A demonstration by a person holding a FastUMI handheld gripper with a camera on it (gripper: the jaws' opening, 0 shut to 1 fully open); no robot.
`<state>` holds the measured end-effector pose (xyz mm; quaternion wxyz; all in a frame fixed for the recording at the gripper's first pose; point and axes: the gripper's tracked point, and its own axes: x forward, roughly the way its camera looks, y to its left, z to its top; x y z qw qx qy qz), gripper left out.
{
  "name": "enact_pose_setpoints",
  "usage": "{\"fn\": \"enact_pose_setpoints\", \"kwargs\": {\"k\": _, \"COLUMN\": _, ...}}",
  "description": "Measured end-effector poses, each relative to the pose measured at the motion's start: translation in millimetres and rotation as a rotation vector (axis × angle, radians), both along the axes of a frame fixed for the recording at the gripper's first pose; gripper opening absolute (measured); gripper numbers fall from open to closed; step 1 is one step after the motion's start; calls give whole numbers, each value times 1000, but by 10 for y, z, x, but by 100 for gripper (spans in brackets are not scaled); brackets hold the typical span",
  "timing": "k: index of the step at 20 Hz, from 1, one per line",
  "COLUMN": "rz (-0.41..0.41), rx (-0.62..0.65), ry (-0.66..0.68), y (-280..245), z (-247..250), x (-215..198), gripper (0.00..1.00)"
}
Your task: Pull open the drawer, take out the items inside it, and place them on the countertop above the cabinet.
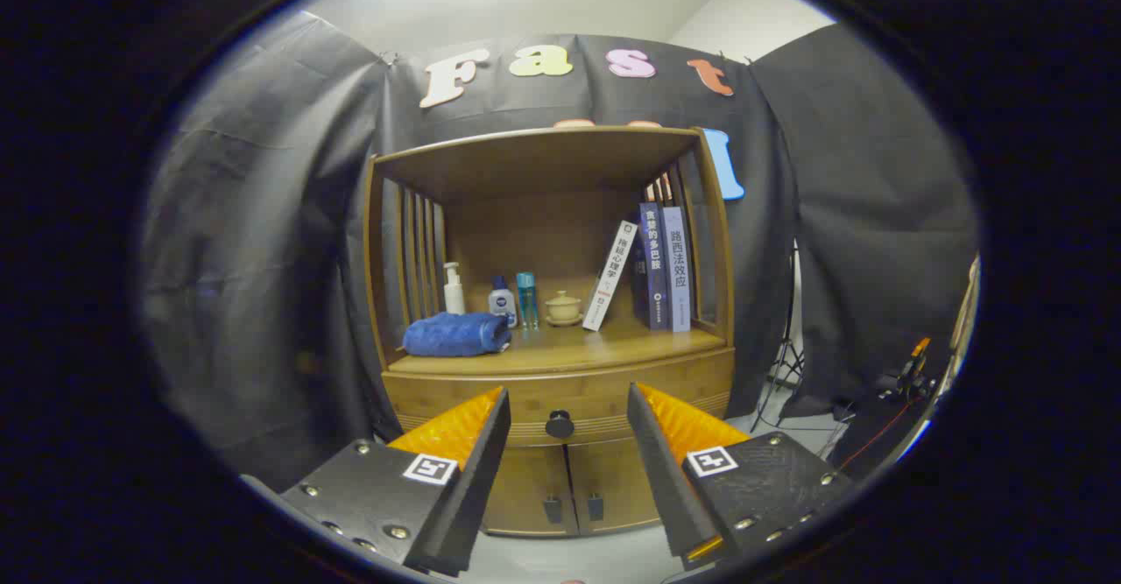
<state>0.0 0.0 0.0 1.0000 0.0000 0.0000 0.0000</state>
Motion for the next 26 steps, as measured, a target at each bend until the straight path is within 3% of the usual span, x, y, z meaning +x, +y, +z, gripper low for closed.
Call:
{"fn": "enact_pose_setpoints", "kwargs": {"k": 8, "rz": -23, "rx": -3, "ry": -13, "y": -108, "z": -27, "x": 44, "gripper": 80}}
{"fn": "enact_pose_setpoints", "kwargs": {"k": 18, "rz": 3, "rx": 21, "ry": -6, "y": -94, "z": -318, "x": 124, "gripper": 80}}
{"fn": "enact_pose_setpoints", "kwargs": {"k": 26, "rz": -4, "rx": 26, "ry": -31, "y": -160, "z": -502, "x": 412, "gripper": 80}}
